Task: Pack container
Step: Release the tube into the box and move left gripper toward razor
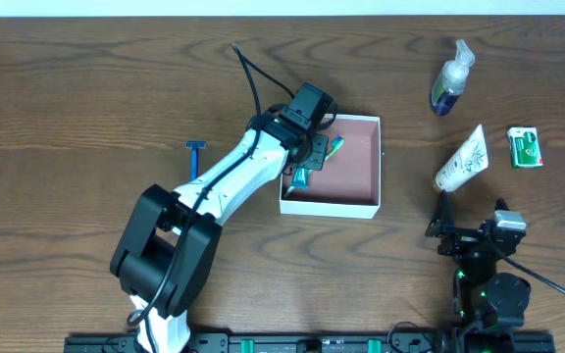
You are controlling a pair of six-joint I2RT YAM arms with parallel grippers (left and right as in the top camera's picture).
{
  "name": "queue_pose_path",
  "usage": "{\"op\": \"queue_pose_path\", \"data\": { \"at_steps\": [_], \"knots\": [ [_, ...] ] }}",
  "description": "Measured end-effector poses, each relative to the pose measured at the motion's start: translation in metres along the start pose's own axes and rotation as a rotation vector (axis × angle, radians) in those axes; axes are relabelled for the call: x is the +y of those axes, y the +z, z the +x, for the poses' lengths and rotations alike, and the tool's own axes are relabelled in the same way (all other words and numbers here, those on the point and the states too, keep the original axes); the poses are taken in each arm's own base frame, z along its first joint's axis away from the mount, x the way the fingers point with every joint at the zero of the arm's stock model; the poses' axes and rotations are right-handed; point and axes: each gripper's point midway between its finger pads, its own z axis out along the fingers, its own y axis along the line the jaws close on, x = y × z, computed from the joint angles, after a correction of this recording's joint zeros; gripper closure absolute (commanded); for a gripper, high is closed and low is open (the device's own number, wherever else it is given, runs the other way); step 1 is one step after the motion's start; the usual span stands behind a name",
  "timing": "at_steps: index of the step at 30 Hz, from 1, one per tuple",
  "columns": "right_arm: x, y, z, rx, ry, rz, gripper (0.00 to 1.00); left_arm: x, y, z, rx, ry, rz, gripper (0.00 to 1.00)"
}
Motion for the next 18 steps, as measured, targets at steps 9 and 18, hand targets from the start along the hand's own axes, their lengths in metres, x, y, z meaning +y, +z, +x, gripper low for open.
{"op": "queue_pose_path", "data": {
  "at_steps": [9, 18],
  "knots": [
    [0.0000, 0.0000, 0.0000, 0.000, 0.000, 0.000, 0.01, 0.0006, 0.0000, 0.0018, 0.007, -0.023, -0.003, 0.87],
    [0.0000, 0.0000, 0.0000, 0.000, 0.000, 0.000, 0.01, 0.0007, 0.0000, 0.0018, 0.007, -0.049, -0.003, 0.76]
  ]
}}
